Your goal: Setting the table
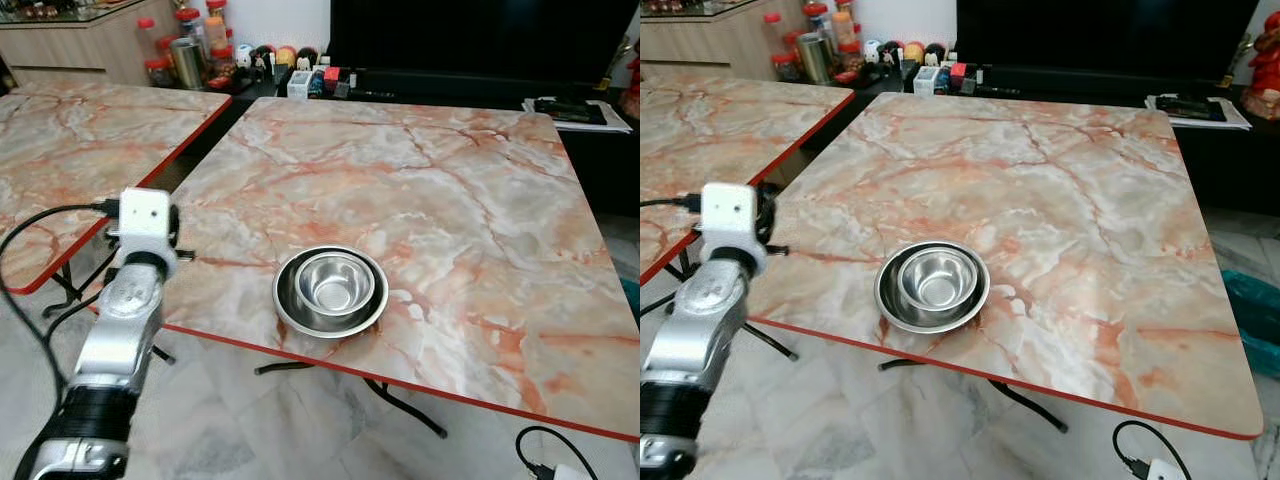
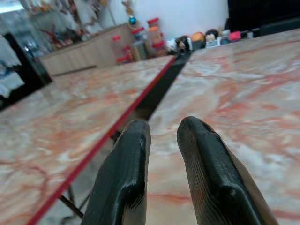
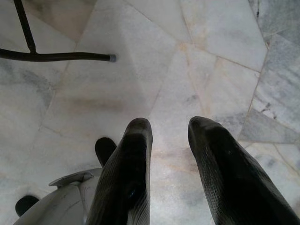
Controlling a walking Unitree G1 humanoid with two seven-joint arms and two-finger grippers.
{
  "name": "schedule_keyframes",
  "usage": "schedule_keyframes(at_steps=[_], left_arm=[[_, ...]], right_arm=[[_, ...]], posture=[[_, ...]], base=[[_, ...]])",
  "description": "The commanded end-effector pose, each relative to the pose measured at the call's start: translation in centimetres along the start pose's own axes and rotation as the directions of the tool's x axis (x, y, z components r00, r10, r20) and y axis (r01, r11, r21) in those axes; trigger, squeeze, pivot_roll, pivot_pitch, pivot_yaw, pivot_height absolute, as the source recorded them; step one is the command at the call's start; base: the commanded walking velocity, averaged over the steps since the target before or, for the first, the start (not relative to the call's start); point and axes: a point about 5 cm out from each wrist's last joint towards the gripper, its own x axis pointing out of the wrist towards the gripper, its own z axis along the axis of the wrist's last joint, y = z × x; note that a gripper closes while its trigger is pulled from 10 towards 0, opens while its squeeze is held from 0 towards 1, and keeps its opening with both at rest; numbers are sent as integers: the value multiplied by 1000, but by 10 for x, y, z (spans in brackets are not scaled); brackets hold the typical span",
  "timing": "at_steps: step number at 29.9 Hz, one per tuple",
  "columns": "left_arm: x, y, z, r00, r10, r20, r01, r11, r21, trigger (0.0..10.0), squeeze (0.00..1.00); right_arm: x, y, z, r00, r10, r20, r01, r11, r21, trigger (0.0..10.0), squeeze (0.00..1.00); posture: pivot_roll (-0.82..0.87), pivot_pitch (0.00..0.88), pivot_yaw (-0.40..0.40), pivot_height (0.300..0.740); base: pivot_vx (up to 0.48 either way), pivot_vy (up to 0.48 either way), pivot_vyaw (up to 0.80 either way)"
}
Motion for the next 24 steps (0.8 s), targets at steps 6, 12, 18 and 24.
schedule_keyframes(at_steps=[6,12,18,24], left_arm=[[-29,20,-50,995,54,-87,-46,995,89,10000,0],[-41,23,-72,990,48,-130,-24,983,183,10000,0],[-89,38,-130,949,136,-285,-72,972,223,10000,0],[-113,38,-157,906,152,-395,-66,973,221,10000,0]], right_arm=[[-1,-2,-4,1000,-11,-1,11,1000,18,10000,0],[-1,-2,-4,1000,-11,-2,11,1000,18,10000,0],[-1,-3,-6,1000,-13,-4,13,1000,16,10000,0],[-1,-3,-5,1000,-13,-4,13,1000,15,10000,0]], posture=[[4,64,51,740],[6,62,51,740],[-1,49,56,740],[-1,59,52,740]], base=[[0,0,0],[0,0,0],[0,0,0],[0,0,0]])
